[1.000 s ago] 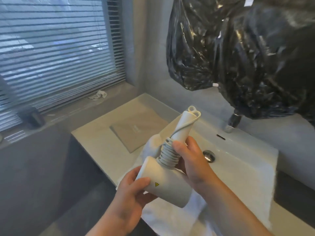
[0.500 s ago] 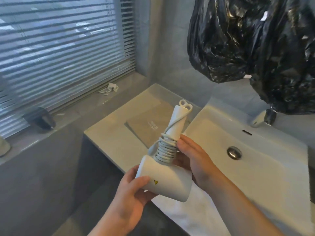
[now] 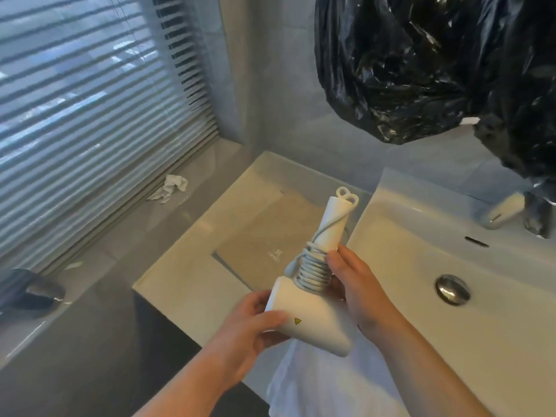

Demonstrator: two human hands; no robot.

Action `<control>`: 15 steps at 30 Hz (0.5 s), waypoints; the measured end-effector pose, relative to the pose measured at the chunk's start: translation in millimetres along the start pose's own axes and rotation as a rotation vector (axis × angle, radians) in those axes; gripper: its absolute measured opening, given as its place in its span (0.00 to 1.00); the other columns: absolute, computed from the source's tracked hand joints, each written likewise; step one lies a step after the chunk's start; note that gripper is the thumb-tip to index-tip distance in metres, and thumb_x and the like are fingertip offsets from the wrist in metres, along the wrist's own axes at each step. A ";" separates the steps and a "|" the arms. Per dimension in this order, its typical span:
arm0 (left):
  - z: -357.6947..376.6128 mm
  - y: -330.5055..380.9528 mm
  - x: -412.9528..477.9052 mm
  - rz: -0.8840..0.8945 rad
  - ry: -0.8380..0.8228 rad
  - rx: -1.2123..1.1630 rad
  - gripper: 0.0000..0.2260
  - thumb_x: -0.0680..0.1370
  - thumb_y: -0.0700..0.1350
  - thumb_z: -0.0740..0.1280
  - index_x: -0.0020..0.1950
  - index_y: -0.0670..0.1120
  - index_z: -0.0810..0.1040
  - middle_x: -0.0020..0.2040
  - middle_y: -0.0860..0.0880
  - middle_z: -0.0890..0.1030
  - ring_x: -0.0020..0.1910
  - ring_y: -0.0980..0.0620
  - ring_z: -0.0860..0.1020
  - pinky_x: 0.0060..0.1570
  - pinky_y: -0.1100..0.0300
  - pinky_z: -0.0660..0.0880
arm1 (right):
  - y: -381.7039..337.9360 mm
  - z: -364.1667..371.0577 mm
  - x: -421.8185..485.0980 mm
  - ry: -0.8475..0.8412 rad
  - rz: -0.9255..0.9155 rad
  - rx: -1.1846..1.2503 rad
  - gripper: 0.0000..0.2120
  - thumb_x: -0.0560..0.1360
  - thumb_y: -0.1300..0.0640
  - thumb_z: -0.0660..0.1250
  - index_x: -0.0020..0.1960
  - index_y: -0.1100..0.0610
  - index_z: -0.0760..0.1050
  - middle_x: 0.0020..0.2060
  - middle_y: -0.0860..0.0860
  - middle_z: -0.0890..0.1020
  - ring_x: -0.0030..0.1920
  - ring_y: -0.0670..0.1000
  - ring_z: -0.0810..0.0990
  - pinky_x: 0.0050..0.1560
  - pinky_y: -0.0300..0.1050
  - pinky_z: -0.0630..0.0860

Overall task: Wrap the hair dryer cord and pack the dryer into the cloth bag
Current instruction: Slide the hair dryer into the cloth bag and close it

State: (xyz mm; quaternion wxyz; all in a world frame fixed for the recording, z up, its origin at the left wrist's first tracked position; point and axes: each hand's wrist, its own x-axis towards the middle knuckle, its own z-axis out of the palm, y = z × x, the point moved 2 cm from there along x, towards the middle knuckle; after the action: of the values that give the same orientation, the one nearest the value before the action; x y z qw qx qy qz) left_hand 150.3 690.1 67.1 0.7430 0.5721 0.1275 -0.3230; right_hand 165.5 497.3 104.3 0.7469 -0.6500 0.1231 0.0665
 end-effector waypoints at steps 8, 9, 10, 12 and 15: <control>3.3 29.9 69.2 -0.053 -0.086 0.035 0.33 0.63 0.41 0.76 0.68 0.37 0.73 0.63 0.36 0.80 0.60 0.38 0.80 0.57 0.45 0.80 | -4.7 -19.0 67.9 0.085 0.128 -0.108 0.14 0.74 0.39 0.64 0.53 0.47 0.78 0.49 0.46 0.86 0.51 0.49 0.84 0.57 0.52 0.77; 6.2 32.7 75.9 -0.059 -0.090 0.062 0.32 0.64 0.40 0.76 0.67 0.38 0.74 0.63 0.36 0.80 0.59 0.39 0.81 0.54 0.48 0.81 | -5.7 -20.6 72.6 0.129 0.111 -0.124 0.14 0.74 0.40 0.64 0.52 0.47 0.78 0.48 0.46 0.85 0.51 0.49 0.83 0.58 0.53 0.77; 9.7 37.0 81.3 -0.070 -0.089 0.093 0.32 0.64 0.40 0.76 0.67 0.38 0.74 0.62 0.36 0.81 0.58 0.39 0.81 0.52 0.49 0.81 | -5.8 -23.6 76.9 0.182 0.097 -0.133 0.12 0.75 0.42 0.65 0.52 0.48 0.78 0.47 0.46 0.85 0.51 0.49 0.83 0.58 0.53 0.77; 14.6 49.7 93.8 -0.090 -0.096 0.180 0.32 0.62 0.45 0.77 0.65 0.39 0.75 0.61 0.37 0.81 0.59 0.39 0.81 0.54 0.49 0.81 | -5.7 -31.7 83.7 0.270 0.092 -0.104 0.10 0.76 0.44 0.65 0.49 0.48 0.79 0.45 0.46 0.85 0.49 0.50 0.83 0.58 0.55 0.77; 12.8 75.1 122.5 -0.102 -0.197 0.284 0.23 0.69 0.52 0.73 0.58 0.41 0.79 0.53 0.42 0.84 0.53 0.44 0.83 0.53 0.49 0.80 | -2.3 -43.1 90.3 0.338 0.118 -0.023 0.10 0.74 0.43 0.66 0.46 0.48 0.80 0.43 0.47 0.86 0.47 0.51 0.84 0.60 0.61 0.76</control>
State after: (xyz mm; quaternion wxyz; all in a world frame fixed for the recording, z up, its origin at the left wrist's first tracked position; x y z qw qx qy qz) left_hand 288.0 647.5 60.3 0.6464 0.6297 0.0361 -0.4293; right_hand 248.7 449.0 76.7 0.7030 -0.6521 0.2838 0.0014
